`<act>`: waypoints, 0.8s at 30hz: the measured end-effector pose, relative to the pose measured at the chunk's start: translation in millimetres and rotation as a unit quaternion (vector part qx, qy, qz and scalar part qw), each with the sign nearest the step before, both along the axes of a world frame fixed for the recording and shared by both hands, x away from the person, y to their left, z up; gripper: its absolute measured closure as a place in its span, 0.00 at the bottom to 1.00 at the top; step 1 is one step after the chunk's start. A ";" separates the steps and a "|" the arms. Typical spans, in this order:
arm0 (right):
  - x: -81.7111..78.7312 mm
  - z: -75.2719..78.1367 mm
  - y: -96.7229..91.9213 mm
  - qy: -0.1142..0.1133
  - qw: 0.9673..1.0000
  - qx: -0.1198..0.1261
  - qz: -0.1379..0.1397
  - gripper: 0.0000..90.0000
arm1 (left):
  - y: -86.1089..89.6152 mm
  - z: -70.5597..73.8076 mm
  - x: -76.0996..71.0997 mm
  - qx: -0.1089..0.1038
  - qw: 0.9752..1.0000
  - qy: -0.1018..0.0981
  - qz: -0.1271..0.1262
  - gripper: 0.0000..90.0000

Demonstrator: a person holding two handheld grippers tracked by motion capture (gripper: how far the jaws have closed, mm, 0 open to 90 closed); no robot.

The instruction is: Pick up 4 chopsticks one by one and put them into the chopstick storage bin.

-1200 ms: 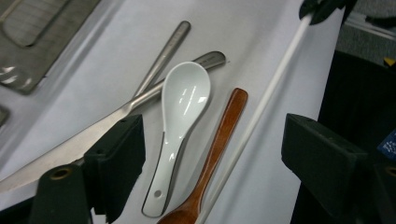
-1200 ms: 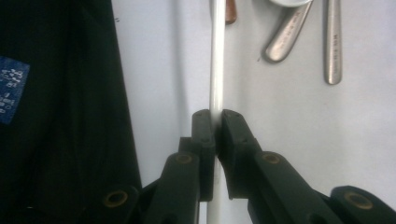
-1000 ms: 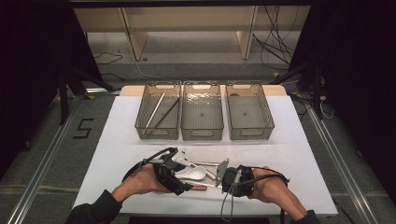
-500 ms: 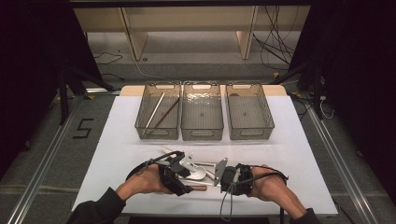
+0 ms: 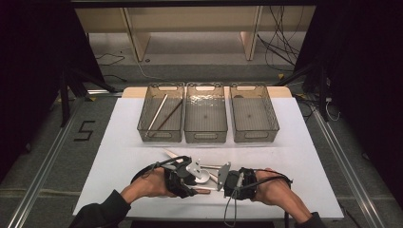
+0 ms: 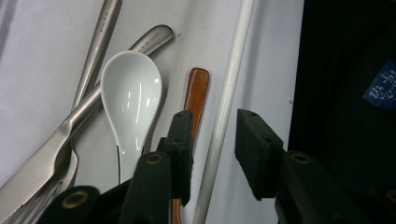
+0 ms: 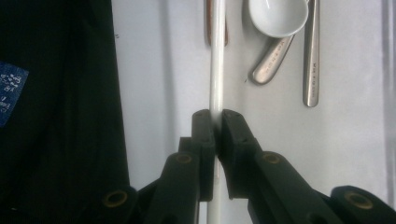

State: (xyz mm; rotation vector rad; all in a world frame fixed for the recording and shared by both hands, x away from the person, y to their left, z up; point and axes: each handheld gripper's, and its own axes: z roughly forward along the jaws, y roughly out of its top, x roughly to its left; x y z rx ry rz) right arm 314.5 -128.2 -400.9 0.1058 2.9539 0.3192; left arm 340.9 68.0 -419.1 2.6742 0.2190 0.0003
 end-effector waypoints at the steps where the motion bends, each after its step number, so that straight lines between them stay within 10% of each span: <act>1: 0.0 0.0 0.1 0.001 1.000 -0.001 0.001 0.94 | 0.0 0.0 0.1 -0.001 1.000 0.001 -0.002 0.78; 16: -1.1 -1.2 0.0 0.003 1.000 0.004 0.012 0.91 | 1.7 -0.2 -2.4 -0.008 0.999 0.019 -0.048 0.94; 24: 5.4 14.3 -15.3 -0.016 0.995 0.081 -0.048 0.63 | 13.9 3.2 4.9 -0.005 1.000 0.014 -0.018 0.94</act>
